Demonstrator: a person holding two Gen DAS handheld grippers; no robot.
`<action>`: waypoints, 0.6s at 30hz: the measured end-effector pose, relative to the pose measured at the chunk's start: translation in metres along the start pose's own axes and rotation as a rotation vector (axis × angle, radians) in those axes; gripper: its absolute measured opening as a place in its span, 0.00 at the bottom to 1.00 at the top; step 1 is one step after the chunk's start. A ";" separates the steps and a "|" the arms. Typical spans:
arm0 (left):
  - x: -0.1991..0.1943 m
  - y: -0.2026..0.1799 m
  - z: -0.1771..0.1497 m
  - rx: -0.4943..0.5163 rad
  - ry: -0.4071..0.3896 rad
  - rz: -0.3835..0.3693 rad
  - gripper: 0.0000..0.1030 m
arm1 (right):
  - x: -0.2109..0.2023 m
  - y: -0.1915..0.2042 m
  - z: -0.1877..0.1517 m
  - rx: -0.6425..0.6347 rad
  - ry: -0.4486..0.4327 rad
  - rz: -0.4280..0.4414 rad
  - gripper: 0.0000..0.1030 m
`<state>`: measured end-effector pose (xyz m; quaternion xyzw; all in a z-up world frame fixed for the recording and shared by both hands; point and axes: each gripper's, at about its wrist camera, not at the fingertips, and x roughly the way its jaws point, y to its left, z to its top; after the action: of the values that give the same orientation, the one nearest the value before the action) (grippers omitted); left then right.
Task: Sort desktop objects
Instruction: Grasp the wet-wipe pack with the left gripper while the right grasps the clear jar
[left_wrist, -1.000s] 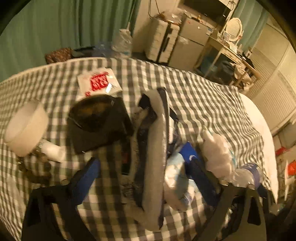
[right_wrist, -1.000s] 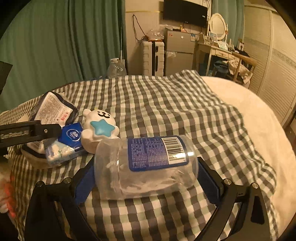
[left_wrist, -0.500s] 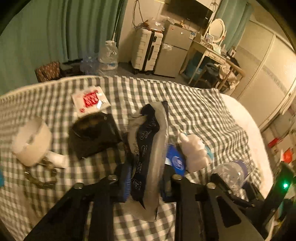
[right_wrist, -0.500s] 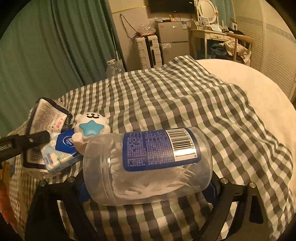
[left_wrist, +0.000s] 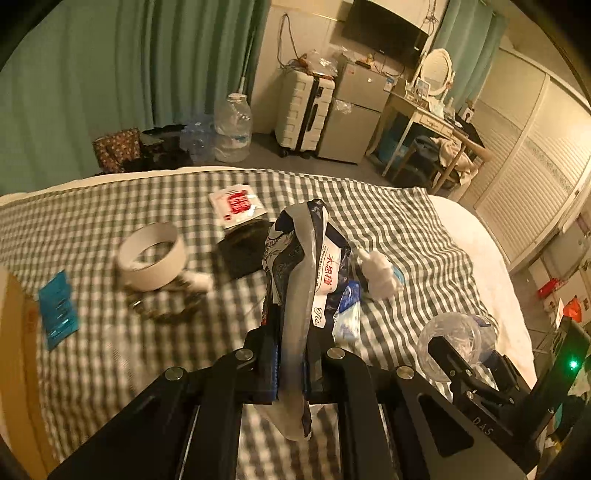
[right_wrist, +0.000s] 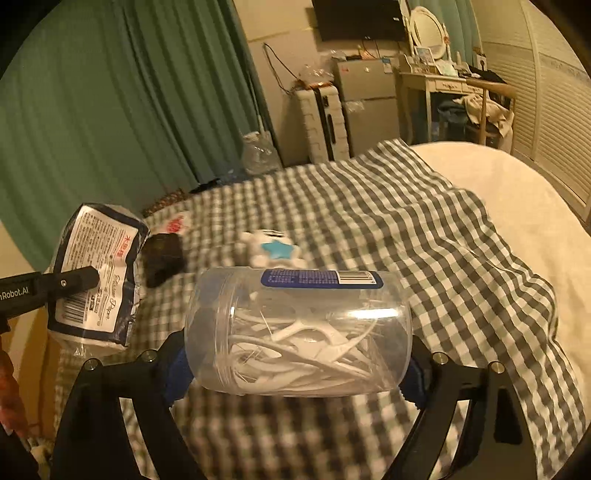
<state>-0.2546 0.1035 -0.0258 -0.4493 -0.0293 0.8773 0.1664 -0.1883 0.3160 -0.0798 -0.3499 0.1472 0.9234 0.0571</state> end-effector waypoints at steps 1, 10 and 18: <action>-0.011 0.004 -0.003 0.002 -0.006 0.002 0.09 | -0.008 0.006 -0.003 -0.008 0.000 0.009 0.85; -0.111 0.028 -0.015 0.007 -0.120 -0.014 0.09 | -0.084 0.061 -0.007 -0.083 -0.064 0.046 0.85; -0.198 0.045 -0.008 0.047 -0.163 0.057 0.09 | -0.143 0.110 -0.001 -0.183 -0.100 0.039 0.85</action>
<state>-0.1533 -0.0028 0.1145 -0.3729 -0.0096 0.9158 0.1489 -0.1032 0.2104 0.0398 -0.3043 0.0659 0.9502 0.0140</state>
